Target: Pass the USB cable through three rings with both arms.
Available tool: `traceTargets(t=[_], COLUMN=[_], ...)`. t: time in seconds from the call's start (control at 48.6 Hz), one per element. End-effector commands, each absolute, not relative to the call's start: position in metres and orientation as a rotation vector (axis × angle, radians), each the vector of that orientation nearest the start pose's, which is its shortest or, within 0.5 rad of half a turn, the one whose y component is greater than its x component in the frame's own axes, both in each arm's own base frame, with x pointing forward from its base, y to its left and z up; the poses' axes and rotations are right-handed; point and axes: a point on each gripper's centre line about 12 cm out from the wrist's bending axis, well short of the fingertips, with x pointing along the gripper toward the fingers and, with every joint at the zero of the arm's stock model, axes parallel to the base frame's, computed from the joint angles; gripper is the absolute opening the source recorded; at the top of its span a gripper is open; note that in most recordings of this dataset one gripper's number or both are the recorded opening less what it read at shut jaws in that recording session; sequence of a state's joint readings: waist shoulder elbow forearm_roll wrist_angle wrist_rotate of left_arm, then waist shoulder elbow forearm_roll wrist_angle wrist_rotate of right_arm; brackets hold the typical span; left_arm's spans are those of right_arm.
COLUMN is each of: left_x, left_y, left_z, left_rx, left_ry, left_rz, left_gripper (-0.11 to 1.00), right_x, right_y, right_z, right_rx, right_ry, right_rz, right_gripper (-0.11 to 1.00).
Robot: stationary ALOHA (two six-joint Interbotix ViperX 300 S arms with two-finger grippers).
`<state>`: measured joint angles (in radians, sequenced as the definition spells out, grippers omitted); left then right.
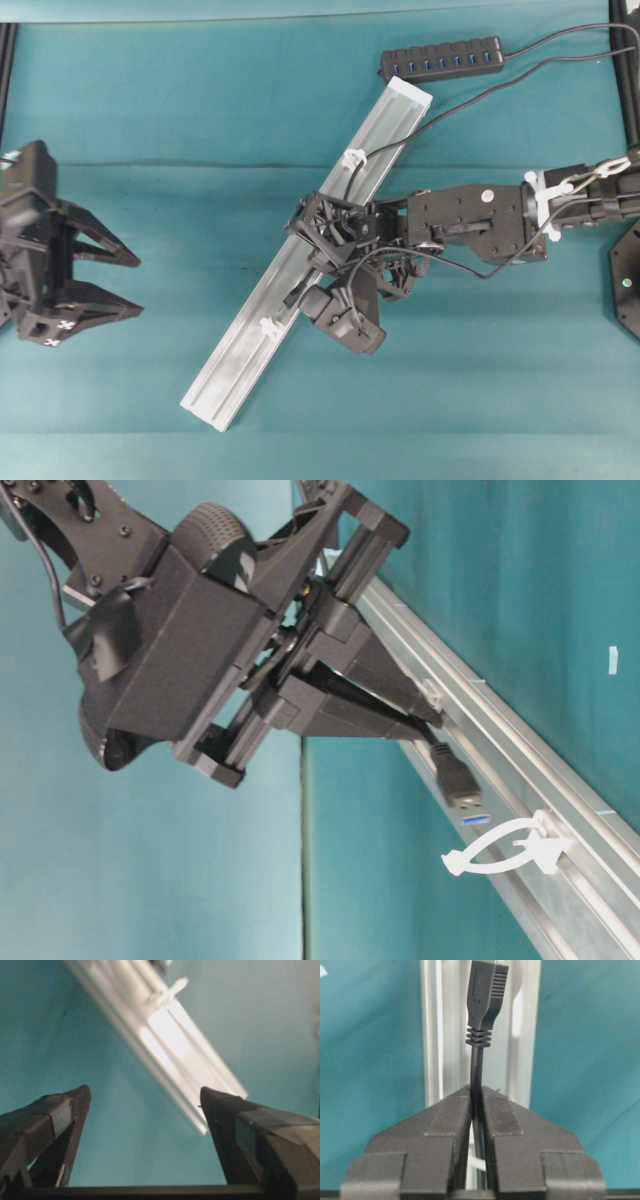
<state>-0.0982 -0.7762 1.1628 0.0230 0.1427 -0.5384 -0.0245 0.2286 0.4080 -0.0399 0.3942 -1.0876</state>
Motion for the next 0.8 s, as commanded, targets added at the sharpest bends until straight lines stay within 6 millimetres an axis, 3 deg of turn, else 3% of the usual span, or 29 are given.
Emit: traceTargets(t=[0.0,0.432,0.782], left_x=[0.214,0.238,0.241], left_y=[-0.021,-0.024,-0.024], left_z=[0.215,0.200,0.201], left_rx=[-0.471,-0.458,-0.463], left_ry=[0.524,0.553,0.550], left_rz=[0.037,0.039,0.039], left_gripper=[0.95,0.94,0.94], right_x=[0.434,0.442,0.450], right_y=[-0.005,0.005,0.010], right_z=[0.128,0.127,0.127], right_rx=[-1.033,-1.033,-1.035], right_ry=[0.912,0.903,0.885], right_rz=[0.552,0.567,0.565], right_gripper=[0.10,0.10,0.10])
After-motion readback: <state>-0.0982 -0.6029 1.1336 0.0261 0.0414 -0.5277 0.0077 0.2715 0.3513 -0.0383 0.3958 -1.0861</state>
